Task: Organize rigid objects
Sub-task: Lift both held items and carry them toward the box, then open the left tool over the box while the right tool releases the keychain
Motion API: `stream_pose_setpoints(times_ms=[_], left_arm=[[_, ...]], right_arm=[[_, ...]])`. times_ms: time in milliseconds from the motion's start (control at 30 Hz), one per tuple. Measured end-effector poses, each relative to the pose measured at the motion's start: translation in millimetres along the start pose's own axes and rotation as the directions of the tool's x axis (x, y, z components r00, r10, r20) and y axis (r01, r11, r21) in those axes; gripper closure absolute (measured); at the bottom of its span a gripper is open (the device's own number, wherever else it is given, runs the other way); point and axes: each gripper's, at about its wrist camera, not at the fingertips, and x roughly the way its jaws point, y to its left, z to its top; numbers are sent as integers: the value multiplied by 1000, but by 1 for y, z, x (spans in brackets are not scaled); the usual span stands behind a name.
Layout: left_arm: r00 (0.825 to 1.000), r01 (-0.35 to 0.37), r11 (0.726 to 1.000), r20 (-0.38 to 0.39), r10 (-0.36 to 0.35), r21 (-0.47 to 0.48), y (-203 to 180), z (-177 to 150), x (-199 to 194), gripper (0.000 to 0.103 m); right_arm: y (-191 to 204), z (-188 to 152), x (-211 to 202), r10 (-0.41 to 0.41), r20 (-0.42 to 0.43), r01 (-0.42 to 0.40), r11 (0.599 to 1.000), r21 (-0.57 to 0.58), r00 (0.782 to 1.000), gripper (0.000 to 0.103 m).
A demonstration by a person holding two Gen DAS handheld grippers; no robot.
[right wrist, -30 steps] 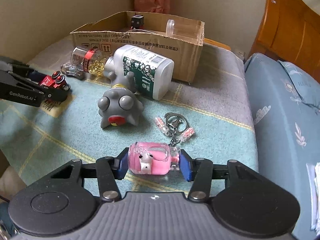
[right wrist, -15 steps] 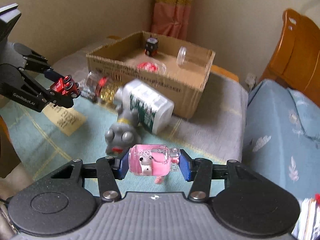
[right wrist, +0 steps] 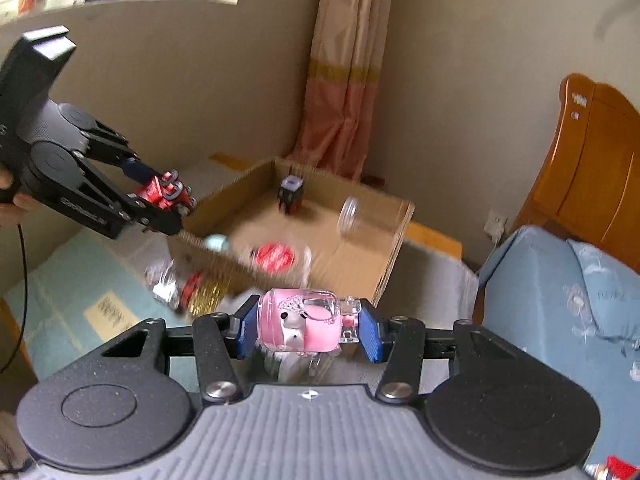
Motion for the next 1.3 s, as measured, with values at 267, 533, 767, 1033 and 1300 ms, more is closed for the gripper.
stream_pose_setpoints(times_ms=[267,533,767,1033,1300], left_arm=[[999,-33,999,0,33,-42,27,34,31,51],[998,-51,997,-36,49,-62,43,46,69,51],[996,-50,995,-72,43,-87,51,46,91,51],[995,-68,994,-84,62,-81,52,50,103,51],[994,-108,990,-41,104,-91,52,43,79,12]], right_arm=[[-21,42,20,-4,75,0,999,51,997,48],[-28,51,71,1,9,-1,997,83,1000,48],[-23,41,96,-20,-53,25,996,84,998,16],[-13,32,76,-32,-36,35,997,71,999,0],[-1,14,65,-34,-64,39,996,86,997,0]])
